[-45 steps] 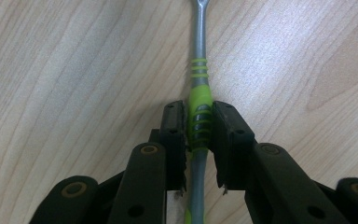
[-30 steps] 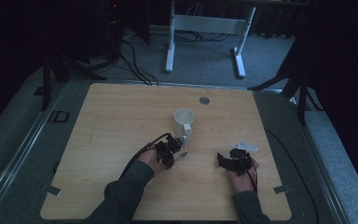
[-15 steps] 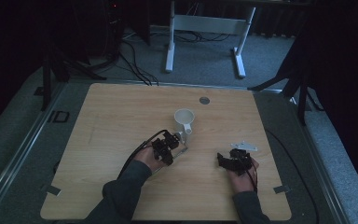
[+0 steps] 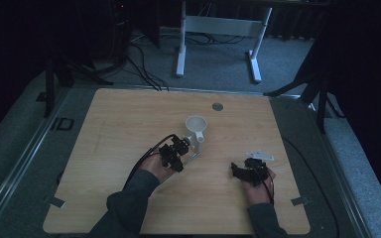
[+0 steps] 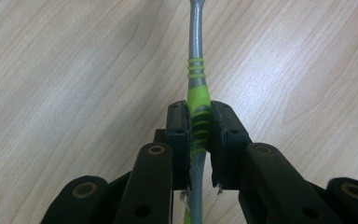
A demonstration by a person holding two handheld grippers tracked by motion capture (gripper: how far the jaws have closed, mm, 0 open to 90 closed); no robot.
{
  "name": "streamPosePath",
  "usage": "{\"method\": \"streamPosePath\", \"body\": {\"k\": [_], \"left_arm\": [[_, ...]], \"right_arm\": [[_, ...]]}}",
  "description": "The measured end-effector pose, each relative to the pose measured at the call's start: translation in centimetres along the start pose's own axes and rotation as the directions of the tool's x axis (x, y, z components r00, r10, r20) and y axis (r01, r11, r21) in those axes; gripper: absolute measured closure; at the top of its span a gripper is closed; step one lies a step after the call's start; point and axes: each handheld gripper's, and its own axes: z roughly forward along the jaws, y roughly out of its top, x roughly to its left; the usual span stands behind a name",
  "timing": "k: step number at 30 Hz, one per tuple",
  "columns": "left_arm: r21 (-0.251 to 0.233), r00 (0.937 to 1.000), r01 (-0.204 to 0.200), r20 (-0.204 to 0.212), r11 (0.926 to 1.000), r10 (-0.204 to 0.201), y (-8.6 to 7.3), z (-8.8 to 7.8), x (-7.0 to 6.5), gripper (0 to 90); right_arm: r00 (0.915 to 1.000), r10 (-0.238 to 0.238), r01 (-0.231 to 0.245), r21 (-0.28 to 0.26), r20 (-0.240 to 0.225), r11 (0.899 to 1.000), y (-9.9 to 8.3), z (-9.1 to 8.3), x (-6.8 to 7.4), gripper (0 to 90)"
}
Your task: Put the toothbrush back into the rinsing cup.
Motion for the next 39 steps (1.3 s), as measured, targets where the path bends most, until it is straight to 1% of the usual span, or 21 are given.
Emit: {"method": "streamPosePath", "body": {"k": [4, 7, 9, 11, 12, 17, 19, 24, 27, 39], "left_arm": [[-0.028, 0.9999, -0.004, -0.011, 0.9996, 0.003, 0.0, -0.6, -0.1, 79.1], [-0.037, 0.9999, -0.009, -0.010, 0.9993, 0.009, 0.0, -0.8, -0.1, 79.1], [-0.060, 1.0000, -0.002, -0.009, 0.9982, 0.002, 0.0, -1.2, -0.3, 79.1], [-0.066, 1.0000, -0.006, -0.005, 0.9978, 0.006, 0.0, -1.4, -0.2, 79.0], [-0.075, 1.0000, 0.000, -0.006, 0.9972, 0.000, 0.0, -1.4, -0.3, 79.0], [-0.095, 1.0000, 0.006, -0.007, 0.9954, -0.007, -0.1, -1.9, 0.0, 79.0], [-0.107, 0.9999, 0.011, -0.009, 0.9942, -0.012, -0.1, -2.1, 0.1, 79.1], [-0.130, 0.9999, 0.009, -0.012, 0.9915, -0.010, -0.2, -2.4, 0.1, 79.0], [-0.159, 0.9998, 0.011, -0.016, 0.9873, -0.014, -0.3, -2.7, 0.1, 79.0], [-0.201, 0.9995, 0.012, -0.026, 0.9795, -0.017, -0.4, -3.2, 0.3, 79.0]], "right_arm": [[1.0000, 0.000, 0.000, 0.000, 0.001, 1.000, 0.0, 0.0, 0.0, 24.7], [1.0000, 0.000, 0.000, 0.000, 0.001, 1.000, 0.0, 0.0, 0.0, 24.6], [1.0000, 0.000, 0.000, 0.000, 0.001, 1.000, 0.0, 0.0, 0.0, 24.6], [1.0000, -0.001, 0.001, -0.001, 0.001, 1.000, 0.0, 0.0, 0.0, 24.7], [1.0000, -0.001, 0.001, -0.001, 0.001, 1.000, 0.0, 0.0, 0.0, 24.7], [1.0000, -0.001, 0.001, -0.001, 0.001, 1.000, 0.0, 0.0, 0.0, 24.6], [1.0000, -0.001, 0.001, -0.001, 0.001, 1.000, 0.0, 0.0, 0.0, 24.6], [1.0000, -0.001, 0.001, -0.001, 0.001, 1.000, 0.0, 0.0, 0.0, 24.6], [1.0000, -0.001, 0.001, -0.001, 0.001, 1.000, 0.0, 0.0, 0.0, 24.6], [1.0000, -0.001, 0.001, 0.000, 0.000, 1.000, 0.0, 0.0, 0.0, 24.6]]}}
